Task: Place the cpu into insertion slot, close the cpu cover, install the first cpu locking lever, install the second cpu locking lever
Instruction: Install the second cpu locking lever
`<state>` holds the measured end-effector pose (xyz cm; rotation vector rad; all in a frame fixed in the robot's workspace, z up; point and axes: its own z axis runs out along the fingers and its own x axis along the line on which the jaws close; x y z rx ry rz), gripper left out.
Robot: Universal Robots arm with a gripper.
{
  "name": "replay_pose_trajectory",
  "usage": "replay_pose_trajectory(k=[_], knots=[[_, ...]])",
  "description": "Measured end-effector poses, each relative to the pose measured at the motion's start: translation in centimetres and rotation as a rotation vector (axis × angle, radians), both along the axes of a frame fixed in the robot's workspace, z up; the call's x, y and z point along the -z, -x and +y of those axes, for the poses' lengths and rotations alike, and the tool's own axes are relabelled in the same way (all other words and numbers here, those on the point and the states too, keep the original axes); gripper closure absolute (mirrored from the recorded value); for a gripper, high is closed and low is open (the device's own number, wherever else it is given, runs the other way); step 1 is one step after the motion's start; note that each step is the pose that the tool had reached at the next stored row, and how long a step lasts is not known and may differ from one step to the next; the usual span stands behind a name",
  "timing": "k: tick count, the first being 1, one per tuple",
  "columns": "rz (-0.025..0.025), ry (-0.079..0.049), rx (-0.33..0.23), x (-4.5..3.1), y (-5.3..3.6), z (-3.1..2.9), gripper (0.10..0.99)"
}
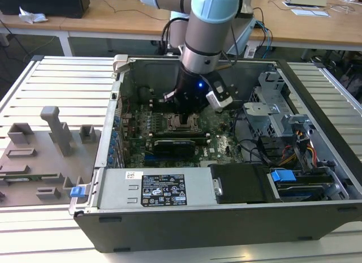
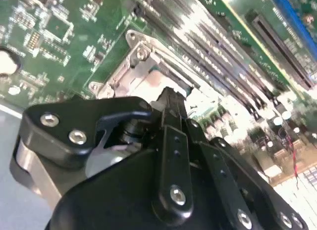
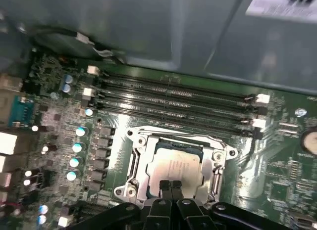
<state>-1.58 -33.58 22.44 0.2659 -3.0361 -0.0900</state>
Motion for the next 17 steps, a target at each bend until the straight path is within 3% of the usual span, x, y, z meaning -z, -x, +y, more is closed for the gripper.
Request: replay_pose_trajectory(k=[3,11,14,17], knots=[[0.0000,0.000,0.000,-1.57,0.00,0.03,0.980],[-0.0001,0.000,0.000,-4.22,0.01,0.06,0.980],[-0.0001,0.000,0.000,-5.83,0.01,0.09,0.980],[0.0000,0.000,0.000,-6.50,0.00,0.09,0.980]])
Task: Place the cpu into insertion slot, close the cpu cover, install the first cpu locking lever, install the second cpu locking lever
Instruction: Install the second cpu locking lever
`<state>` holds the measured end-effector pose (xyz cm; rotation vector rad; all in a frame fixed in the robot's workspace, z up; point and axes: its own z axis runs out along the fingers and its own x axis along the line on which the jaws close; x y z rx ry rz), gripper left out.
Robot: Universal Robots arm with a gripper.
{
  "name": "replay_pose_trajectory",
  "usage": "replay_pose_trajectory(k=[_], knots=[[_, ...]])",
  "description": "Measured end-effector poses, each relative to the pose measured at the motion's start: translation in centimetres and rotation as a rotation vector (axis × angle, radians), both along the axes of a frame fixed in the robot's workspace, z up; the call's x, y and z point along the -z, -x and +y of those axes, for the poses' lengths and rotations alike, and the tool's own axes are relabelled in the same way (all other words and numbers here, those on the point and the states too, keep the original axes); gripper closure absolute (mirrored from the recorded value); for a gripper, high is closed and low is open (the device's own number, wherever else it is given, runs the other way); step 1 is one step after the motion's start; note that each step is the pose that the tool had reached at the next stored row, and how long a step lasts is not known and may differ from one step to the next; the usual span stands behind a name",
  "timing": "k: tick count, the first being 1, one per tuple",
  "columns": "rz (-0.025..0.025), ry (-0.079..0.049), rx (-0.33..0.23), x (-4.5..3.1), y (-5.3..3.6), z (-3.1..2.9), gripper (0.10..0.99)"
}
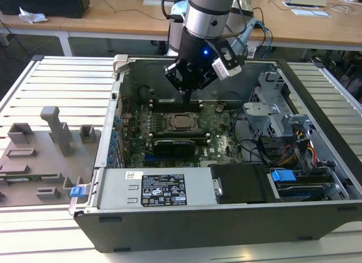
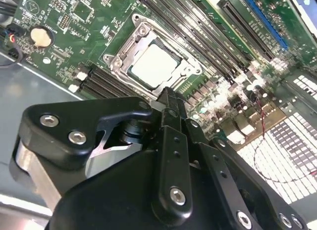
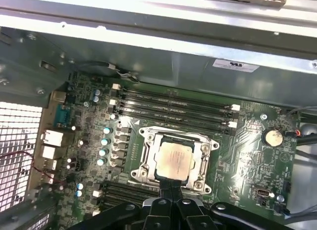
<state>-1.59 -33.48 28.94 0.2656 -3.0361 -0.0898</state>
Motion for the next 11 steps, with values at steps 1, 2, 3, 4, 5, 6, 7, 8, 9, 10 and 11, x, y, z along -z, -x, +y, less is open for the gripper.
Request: replay_pose_trajectory(k=[1,2,3,4,5,6,7,8,9,10,11], knots=[[0.0000,0.000,0.000,-0.12,0.00,0.00,0.980],[0.0000,0.000,0.000,-0.27,0.00,0.00,0.980],[0.0000,0.000,0.000,-0.44,0.00,0.00,0.980],[0.0000,0.000,0.000,-0.56,0.00,0.00,0.980],[0.0000,0.000,0.000,-0.64,0.00,0.00,0.980],[-0.0002,0.000,0.000,-0.64,0.00,0.00,0.980],[-0.0002,0.000,0.000,-0.65,0.00,0.00,0.980],[-0.0001,0.000,0.000,-0.66,0.00,0.00,0.980],[0.0000,0.000,0.000,-0.67,0.00,0.00,0.980],[0.0000,0.000,0.000,-0.67,0.00,0.00,0.980],[0.0000,0.000,0.000,-0.67,0.00,0.00,0.980]])
